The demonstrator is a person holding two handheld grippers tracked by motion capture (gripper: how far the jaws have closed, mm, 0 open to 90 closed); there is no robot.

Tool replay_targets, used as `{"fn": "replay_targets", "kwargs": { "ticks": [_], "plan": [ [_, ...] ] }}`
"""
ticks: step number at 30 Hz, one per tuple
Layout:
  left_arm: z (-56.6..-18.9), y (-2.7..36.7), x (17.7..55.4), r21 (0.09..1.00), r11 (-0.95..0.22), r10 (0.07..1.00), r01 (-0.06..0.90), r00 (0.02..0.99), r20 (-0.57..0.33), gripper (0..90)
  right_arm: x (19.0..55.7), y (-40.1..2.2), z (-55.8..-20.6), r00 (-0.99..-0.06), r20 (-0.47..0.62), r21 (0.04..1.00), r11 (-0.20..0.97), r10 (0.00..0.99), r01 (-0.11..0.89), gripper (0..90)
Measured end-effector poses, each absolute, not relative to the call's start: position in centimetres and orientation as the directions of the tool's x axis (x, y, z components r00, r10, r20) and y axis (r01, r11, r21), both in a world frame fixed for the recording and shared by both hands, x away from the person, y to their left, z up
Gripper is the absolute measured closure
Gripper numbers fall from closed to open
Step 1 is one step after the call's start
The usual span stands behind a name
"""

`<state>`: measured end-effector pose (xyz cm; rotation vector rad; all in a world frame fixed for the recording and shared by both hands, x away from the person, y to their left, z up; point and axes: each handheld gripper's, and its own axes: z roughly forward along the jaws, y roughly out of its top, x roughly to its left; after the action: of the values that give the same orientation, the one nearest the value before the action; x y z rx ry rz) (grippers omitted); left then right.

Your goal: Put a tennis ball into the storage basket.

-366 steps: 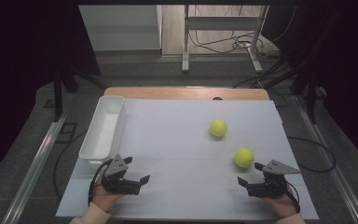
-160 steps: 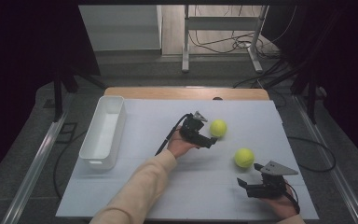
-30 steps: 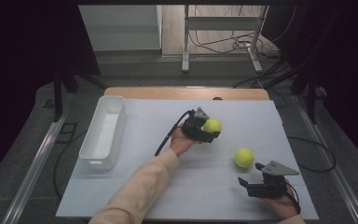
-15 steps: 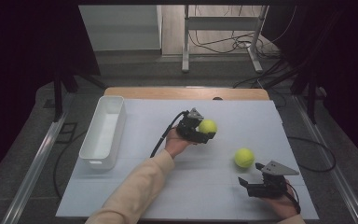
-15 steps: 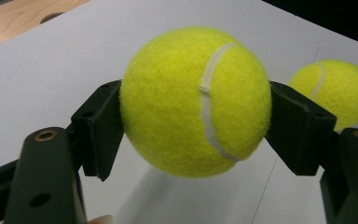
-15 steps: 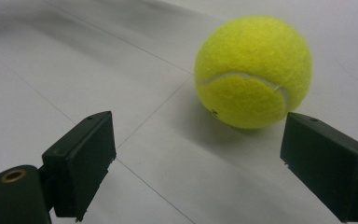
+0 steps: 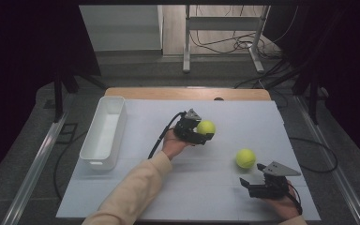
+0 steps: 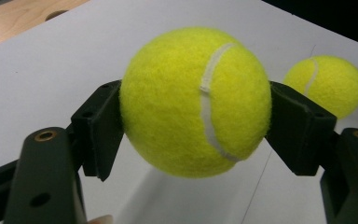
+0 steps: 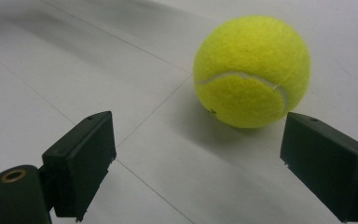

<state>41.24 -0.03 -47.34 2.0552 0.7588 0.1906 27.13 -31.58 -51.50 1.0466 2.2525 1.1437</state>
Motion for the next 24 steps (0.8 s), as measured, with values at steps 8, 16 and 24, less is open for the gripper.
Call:
{"fn": "replay_targets", "kwargs": {
  "ticks": [8, 16, 24],
  "plan": [
    [-47.0, 0.6, 41.0, 0.812, -0.380, 0.585, 0.442, 0.795, -0.159, 26.3, 27.1, -31.6, -51.5, -0.636, -0.021, 0.812, 0.384, 0.771, 0.440, 10.7],
    [-46.7, 0.9, 40.7, 0.819, -0.371, 0.585, 0.438, 0.795, -0.160, 26.3, 27.1, -31.6, -51.5, -0.636, -0.022, 0.811, 0.386, 0.772, 0.440, 10.7],
    [-46.2, 1.8, 40.4, 0.823, -0.366, 0.589, 0.435, 0.793, -0.157, 26.3, 27.1, -31.6, -51.5, -0.632, -0.025, 0.808, 0.388, 0.775, 0.443, 10.9]
  ]
}}
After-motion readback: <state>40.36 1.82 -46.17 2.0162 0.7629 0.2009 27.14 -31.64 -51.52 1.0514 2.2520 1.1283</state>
